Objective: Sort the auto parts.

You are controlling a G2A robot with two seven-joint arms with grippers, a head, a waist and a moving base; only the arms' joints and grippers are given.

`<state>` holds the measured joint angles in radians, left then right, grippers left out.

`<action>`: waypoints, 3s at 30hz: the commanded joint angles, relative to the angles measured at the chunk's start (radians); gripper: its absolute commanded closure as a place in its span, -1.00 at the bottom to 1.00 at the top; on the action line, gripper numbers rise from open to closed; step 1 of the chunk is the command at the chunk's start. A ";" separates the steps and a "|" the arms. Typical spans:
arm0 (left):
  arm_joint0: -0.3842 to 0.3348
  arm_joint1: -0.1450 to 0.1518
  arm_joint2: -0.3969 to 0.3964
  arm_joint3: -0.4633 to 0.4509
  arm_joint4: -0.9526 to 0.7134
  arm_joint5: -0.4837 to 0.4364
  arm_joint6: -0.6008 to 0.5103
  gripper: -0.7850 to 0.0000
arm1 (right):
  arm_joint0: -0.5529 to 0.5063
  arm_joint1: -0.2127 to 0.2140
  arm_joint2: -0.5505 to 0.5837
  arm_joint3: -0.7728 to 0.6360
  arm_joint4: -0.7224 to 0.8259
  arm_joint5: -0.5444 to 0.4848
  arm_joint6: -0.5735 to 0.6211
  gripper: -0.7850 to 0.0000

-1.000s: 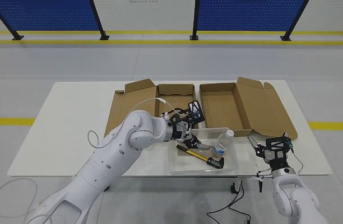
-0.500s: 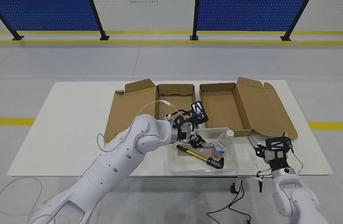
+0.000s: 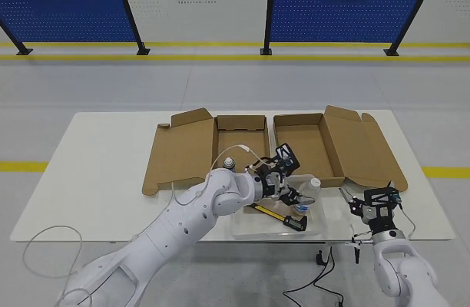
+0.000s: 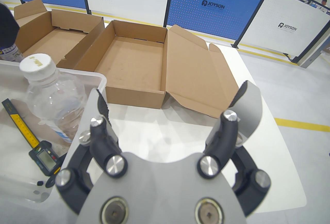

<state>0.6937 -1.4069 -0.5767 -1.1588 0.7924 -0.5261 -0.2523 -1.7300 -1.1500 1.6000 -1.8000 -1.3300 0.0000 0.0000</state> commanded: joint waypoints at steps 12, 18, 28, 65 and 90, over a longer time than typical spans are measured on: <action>-0.062 -0.097 0.070 0.196 -0.063 -0.055 0.081 -0.44 | 0.000 0.000 0.000 0.000 0.000 0.000 0.000 -1.00; -0.088 -0.131 0.089 0.250 -0.043 -0.067 0.093 -0.39 | 0.000 0.000 0.000 0.000 0.000 0.000 0.000 -1.00; -0.109 -0.171 0.094 0.315 -0.021 -0.068 0.101 -0.04 | 0.000 0.000 0.000 0.000 0.000 0.000 0.000 -1.00; -0.117 -0.212 0.027 0.373 0.111 -0.086 0.099 1.00 | 0.000 0.000 0.000 0.000 0.000 0.000 0.000 -1.00; 0.063 -0.065 -0.273 -0.098 0.153 -0.131 -0.146 1.00 | 0.000 0.000 0.000 0.000 0.000 0.000 0.000 -1.00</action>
<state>0.7433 -1.4788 -0.8350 -1.2232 0.9450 -0.6547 -0.3752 -1.7300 -1.1500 1.6000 -1.8000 -1.3300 0.0000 0.0000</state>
